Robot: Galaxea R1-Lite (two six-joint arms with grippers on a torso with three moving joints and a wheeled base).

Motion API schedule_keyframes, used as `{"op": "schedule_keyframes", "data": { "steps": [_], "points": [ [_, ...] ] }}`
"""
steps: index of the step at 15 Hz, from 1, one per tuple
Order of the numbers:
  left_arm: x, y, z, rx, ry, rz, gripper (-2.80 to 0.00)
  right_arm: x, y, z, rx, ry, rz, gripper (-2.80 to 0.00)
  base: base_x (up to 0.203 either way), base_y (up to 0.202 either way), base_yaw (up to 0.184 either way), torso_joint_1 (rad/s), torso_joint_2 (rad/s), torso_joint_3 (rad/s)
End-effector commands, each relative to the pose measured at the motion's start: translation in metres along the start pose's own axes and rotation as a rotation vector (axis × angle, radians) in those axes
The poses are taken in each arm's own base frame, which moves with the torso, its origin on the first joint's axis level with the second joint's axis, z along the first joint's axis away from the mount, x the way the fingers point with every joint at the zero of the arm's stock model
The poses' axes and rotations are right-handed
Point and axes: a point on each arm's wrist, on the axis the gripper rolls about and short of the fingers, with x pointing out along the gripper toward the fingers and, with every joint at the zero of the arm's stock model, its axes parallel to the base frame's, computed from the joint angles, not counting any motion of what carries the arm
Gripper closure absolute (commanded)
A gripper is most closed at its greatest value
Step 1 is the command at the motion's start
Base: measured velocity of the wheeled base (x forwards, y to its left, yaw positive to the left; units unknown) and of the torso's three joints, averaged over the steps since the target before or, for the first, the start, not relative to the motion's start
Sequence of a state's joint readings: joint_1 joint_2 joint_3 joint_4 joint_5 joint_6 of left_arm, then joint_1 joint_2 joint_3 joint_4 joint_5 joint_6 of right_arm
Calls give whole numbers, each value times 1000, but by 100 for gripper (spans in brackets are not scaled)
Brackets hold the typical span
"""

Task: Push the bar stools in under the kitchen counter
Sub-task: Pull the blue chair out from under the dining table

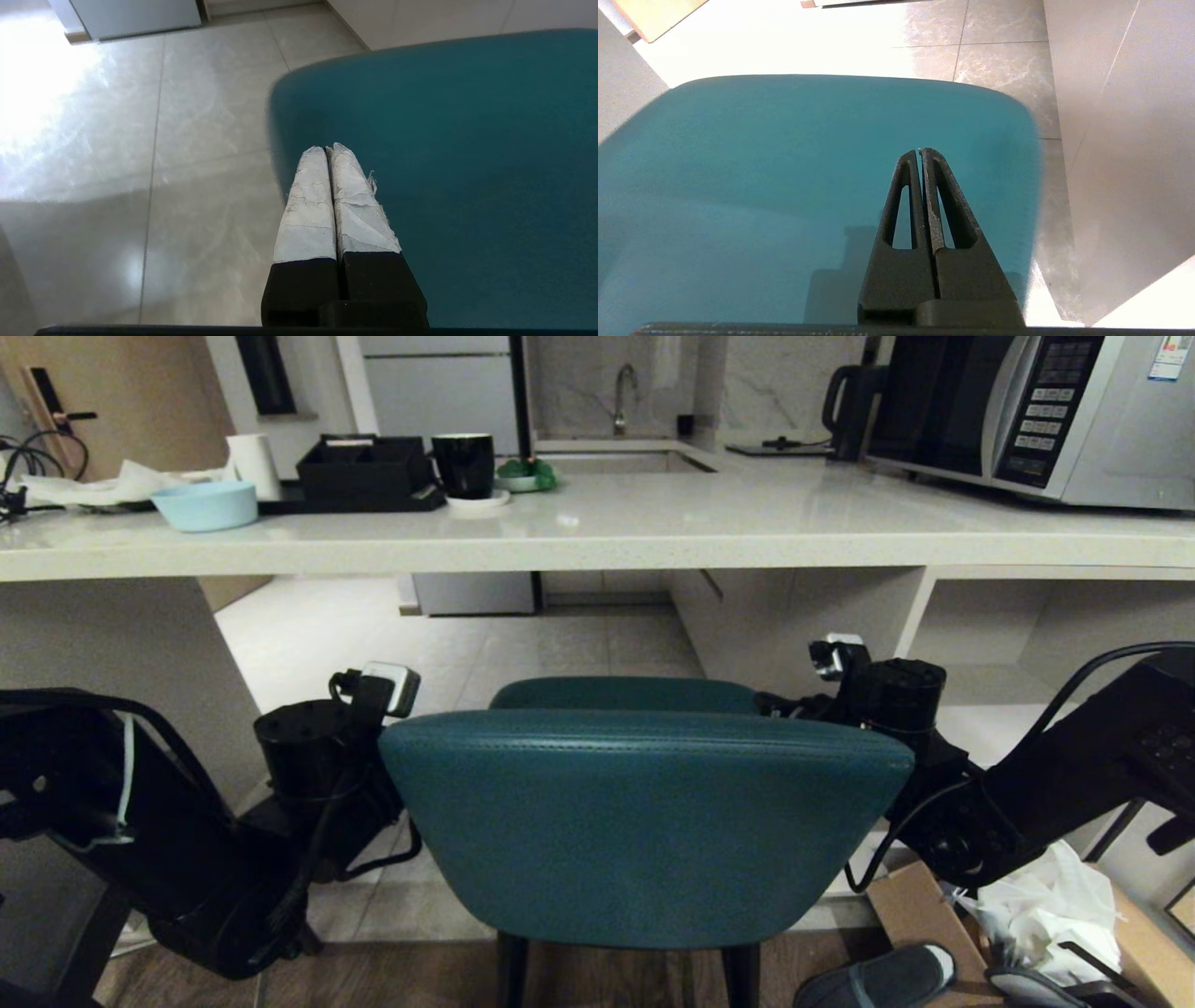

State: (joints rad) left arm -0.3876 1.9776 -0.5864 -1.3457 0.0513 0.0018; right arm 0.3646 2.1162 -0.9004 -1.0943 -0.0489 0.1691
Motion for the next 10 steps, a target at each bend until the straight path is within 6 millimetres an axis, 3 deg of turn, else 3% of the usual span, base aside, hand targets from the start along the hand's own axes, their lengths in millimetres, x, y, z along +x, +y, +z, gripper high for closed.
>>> {"op": "schedule_keyframes", "data": {
  "steps": [1, 5, 10],
  "points": [
    [-23, -3, 0, -22, 0, -15, 0, 0, 3, -3, 0, 6, 4, 0, 0, 0, 0, 0, 0, 0],
    [-30, -3, -7, -37, -43, -10, 0, -4, 12, -2, -3, 5, 26, 0, 0, 0, 0, 0, 0, 0],
    [-10, 20, -15, -38, -44, 61, 0, -22, 25, 0, -8, 14, 33, 0, 0, 0, 0, 0, 0, 0]
  ]
}}
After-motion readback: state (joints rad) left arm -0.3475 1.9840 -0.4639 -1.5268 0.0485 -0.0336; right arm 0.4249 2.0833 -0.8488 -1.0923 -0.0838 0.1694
